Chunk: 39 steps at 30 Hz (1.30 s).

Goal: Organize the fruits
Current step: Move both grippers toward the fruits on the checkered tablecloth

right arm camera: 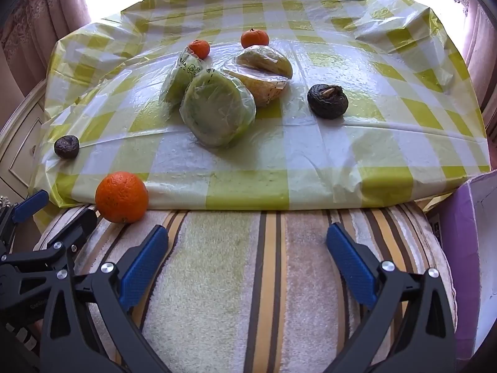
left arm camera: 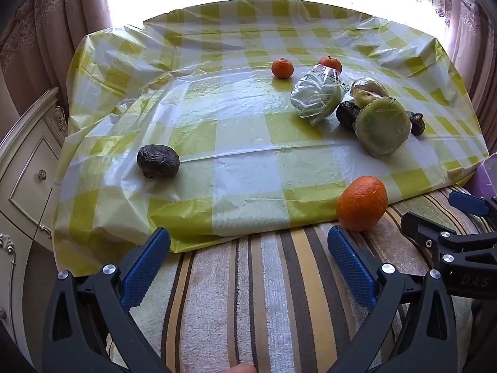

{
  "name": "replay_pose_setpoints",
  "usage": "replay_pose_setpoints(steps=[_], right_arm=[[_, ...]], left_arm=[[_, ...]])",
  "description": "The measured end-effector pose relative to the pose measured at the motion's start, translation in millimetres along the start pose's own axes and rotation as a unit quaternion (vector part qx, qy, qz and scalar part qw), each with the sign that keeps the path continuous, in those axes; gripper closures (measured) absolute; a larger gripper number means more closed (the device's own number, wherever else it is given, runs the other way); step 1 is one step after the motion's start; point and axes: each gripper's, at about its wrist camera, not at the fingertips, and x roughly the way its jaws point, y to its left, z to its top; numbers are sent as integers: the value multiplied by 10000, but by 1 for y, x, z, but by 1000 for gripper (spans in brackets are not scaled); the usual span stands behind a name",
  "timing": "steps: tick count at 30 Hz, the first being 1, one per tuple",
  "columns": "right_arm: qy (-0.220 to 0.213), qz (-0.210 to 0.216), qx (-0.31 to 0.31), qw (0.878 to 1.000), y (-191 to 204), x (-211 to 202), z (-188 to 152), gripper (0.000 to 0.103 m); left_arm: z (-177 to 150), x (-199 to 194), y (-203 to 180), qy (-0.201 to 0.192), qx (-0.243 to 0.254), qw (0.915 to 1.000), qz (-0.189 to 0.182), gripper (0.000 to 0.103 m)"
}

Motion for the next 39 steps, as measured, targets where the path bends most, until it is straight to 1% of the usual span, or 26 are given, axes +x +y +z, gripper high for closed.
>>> replay_pose_setpoints(steps=[3, 5, 8, 9, 10, 12, 15, 18, 22, 25, 27, 29, 31, 32, 33, 39], right_arm=[[147, 194, 62, 9997, -6, 0, 4, 1], [56, 356, 80, 9993, -8, -1, 1, 1], [160, 484, -542, 9972, -5, -6, 1, 1], [195, 629, -493, 9966, -9, -7, 3, 1], [195, 784, -304, 9963, -16, -9, 3, 1], [108, 987, -137, 9950, -24, -14, 2, 1], [12, 801, 9, 9968, -35, -21, 2, 1], [13, 722, 150, 9973, -46, -21, 6, 1], [114, 252, 104, 9996, -48, -13, 13, 1], [104, 27, -20, 9999, -45, -9, 14, 1], [116, -31, -79, 9999, -44, -7, 16, 1], [92, -84, -86, 9999, -44, -6, 17, 1], [97, -112, -66, 9999, -44, -5, 18, 1], [85, -119, -59, 9999, -45, -5, 19, 1], [80, -129, -57, 9999, -45, -5, 20, 1], [-33, -13, -64, 10000, -49, -6, 27, 1]], left_arm=[[0, -7, -5, -100, 59, 9997, -227, 5], [0, -8, -7, -80, 102, 9992, -365, 5], [-1, -11, -7, -132, 114, 9984, -536, 5], [-1, -12, -6, -147, 76, 9977, -650, 5], [-1, -14, -6, -204, 44, 9966, -801, 5], [-1, -16, -2, -258, -64, 9944, -1018, 5], [0, -15, 1, -200, -145, 9938, -1083, 5], [1, -13, 0, -139, -130, 9938, -1096, 6], [3, -9, -2, -33, -63, 9926, -1209, 6], [4, -7, 0, -7, -100, 9924, -1229, 6], [4, -8, -1, -18, -62, 9927, -1207, 8], [6, -9, -4, -18, -6, 9919, -1273, 9], [8, -8, -7, 10, 0, 9906, -1368, 14], [9, -8, -9, 25, 16, 9899, -1419, 19], [10, -7, -10, 44, 39, 9892, -1463, 22], [15, -4, -19, 91, 63, 9866, -1627, 27]])
